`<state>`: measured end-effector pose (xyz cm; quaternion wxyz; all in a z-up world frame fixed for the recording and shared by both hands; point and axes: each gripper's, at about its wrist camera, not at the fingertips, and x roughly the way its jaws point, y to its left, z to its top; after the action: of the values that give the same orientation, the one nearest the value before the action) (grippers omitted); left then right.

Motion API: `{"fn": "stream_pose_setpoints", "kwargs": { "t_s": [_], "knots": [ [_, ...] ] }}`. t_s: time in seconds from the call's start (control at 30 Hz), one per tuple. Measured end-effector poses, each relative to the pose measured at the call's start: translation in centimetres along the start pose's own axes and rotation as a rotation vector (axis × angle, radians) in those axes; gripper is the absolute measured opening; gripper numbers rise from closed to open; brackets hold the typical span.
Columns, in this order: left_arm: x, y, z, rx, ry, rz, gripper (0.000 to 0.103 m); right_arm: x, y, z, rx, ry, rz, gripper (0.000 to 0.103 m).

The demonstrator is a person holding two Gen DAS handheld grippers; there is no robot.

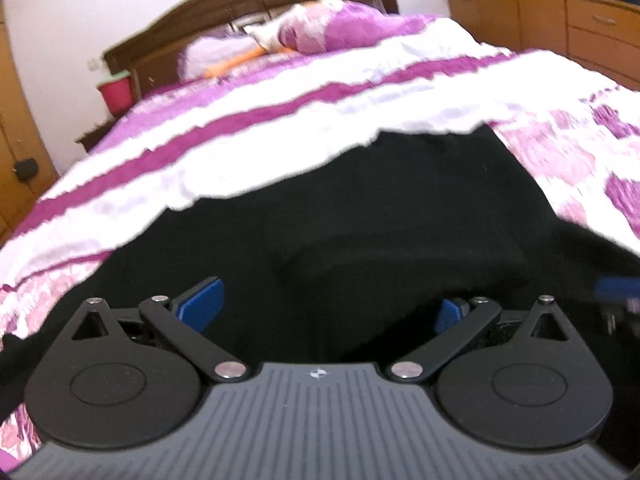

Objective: Fold small clothes

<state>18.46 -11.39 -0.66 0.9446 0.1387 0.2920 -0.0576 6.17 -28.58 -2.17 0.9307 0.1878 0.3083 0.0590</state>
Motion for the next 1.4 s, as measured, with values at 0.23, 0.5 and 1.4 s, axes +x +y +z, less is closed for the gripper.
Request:
{"fn": "stream_pose_setpoints", "kwargs": {
  "t_s": [0.23,0.5,1.4],
  "knots": [
    [-0.7,4.3,0.8,-0.178,-0.054,0.108,0.103,0.2,-0.3,-0.6,-0.015,0.008,-0.004,0.047],
    [-1.3,10.0,-1.4,-0.303,-0.004,0.144,0.103,0.4,-0.1,-0.7,-0.023,0.011,-0.018,0.047],
    [-1.4,17.3,-4.5,-0.391,0.036,-0.021,0.086,-0.1,1.2,2.8,-0.112,0.025,0.017,0.049]
  ]
}}
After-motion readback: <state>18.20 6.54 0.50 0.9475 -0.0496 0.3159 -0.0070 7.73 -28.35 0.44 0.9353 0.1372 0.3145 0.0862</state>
